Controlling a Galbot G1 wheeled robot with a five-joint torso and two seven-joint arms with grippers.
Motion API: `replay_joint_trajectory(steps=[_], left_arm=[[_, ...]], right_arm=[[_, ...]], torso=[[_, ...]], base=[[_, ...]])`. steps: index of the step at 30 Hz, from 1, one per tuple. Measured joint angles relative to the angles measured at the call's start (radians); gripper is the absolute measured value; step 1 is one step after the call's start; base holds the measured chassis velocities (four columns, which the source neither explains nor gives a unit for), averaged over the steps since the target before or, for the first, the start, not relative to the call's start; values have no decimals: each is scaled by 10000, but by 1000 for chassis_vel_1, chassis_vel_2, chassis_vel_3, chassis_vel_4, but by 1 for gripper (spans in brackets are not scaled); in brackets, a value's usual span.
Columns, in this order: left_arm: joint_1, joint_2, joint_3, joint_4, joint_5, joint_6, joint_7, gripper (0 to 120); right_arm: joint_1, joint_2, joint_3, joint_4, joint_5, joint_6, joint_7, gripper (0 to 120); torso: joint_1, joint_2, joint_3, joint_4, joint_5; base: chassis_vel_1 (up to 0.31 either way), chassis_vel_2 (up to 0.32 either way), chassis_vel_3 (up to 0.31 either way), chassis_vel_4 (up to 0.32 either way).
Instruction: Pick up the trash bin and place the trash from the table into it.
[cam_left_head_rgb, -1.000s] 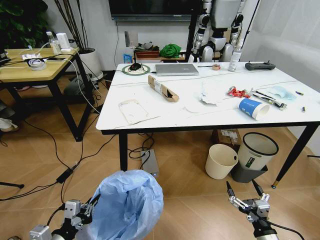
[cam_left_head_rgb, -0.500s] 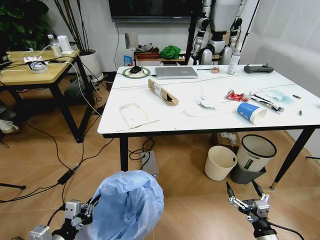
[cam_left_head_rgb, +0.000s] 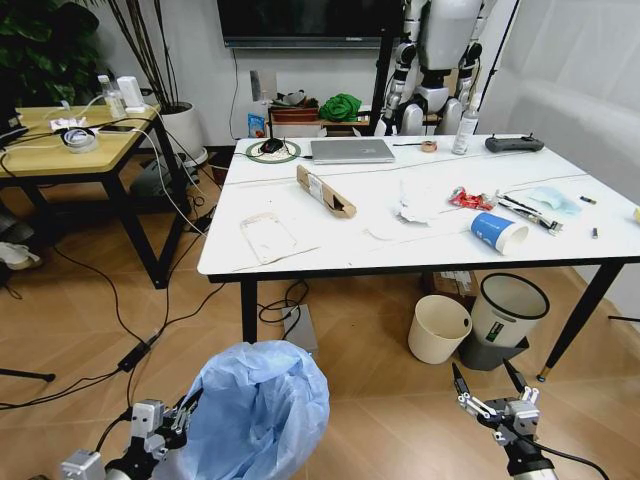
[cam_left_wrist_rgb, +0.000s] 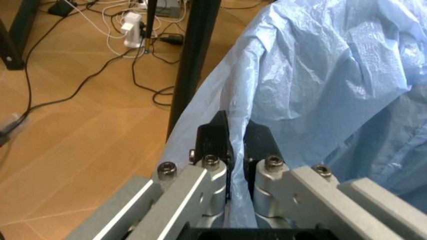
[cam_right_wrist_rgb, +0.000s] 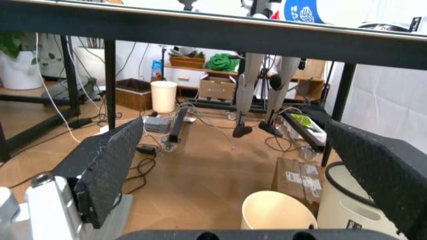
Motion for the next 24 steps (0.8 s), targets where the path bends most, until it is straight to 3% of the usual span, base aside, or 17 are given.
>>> replay_joint_trajectory(steps=[24], left_arm=[[-4,4,-20,23,-11,7,-5,0]], right_arm=[[2,0,0,1,-16,1,7,100]], torso=[[493,1155,666,0,-1]], base=[[0,0,0,0]])
